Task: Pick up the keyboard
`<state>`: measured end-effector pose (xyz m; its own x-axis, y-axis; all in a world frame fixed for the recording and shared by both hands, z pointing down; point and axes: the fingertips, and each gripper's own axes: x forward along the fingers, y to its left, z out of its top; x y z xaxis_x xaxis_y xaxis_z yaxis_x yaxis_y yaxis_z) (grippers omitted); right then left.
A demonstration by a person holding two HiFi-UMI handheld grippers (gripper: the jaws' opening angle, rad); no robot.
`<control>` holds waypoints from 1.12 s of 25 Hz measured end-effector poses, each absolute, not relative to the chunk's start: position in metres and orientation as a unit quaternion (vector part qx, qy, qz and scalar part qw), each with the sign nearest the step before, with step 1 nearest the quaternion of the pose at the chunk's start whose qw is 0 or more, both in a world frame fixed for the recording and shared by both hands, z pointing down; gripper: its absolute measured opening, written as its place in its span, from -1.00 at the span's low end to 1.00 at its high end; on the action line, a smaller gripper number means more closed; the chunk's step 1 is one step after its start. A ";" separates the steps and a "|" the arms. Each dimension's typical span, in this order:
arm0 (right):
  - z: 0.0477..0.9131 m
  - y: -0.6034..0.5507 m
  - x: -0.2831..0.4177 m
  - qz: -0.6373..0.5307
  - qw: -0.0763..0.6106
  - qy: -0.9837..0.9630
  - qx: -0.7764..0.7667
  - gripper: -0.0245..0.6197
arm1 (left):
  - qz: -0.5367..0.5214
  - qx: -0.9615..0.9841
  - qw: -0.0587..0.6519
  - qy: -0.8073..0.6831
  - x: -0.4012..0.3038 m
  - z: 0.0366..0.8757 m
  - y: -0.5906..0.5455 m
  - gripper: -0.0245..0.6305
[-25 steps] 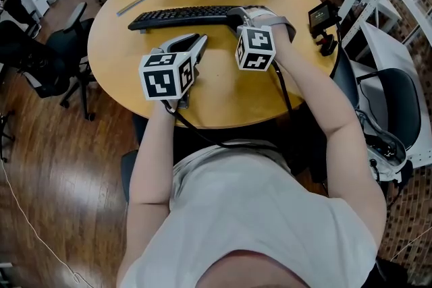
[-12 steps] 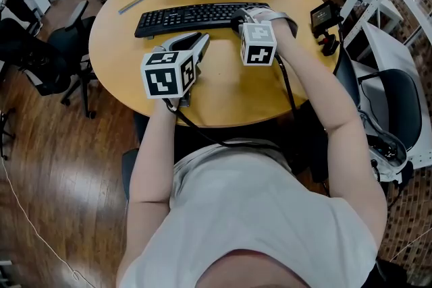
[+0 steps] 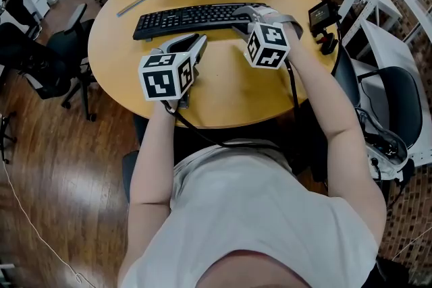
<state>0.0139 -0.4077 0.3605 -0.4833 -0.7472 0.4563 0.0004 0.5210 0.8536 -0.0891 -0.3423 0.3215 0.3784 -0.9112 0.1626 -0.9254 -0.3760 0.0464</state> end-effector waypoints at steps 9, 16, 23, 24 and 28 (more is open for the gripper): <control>0.318 -0.389 0.013 -0.124 0.166 -0.927 0.314 -0.91 | 0.055 0.828 0.066 -0.554 -0.089 0.322 -0.342 0.11; 0.332 -0.378 0.011 0.044 0.081 -0.950 0.297 -0.92 | 0.055 0.828 0.064 -0.555 -0.088 0.322 -0.343 0.11; 0.331 -0.364 0.002 0.062 0.061 -0.961 0.262 -0.92 | 0.056 0.827 0.065 -0.555 -0.088 0.323 -0.342 0.06; 0.331 -0.363 0.001 0.062 0.062 -0.962 0.258 -0.92 | 0.055 0.827 0.064 -0.555 -0.088 0.323 -0.343 0.06; 0.332 -0.361 0.000 0.063 0.065 -0.963 0.253 -0.92 | 0.055 0.828 0.064 -0.555 -0.088 0.323 -0.342 0.06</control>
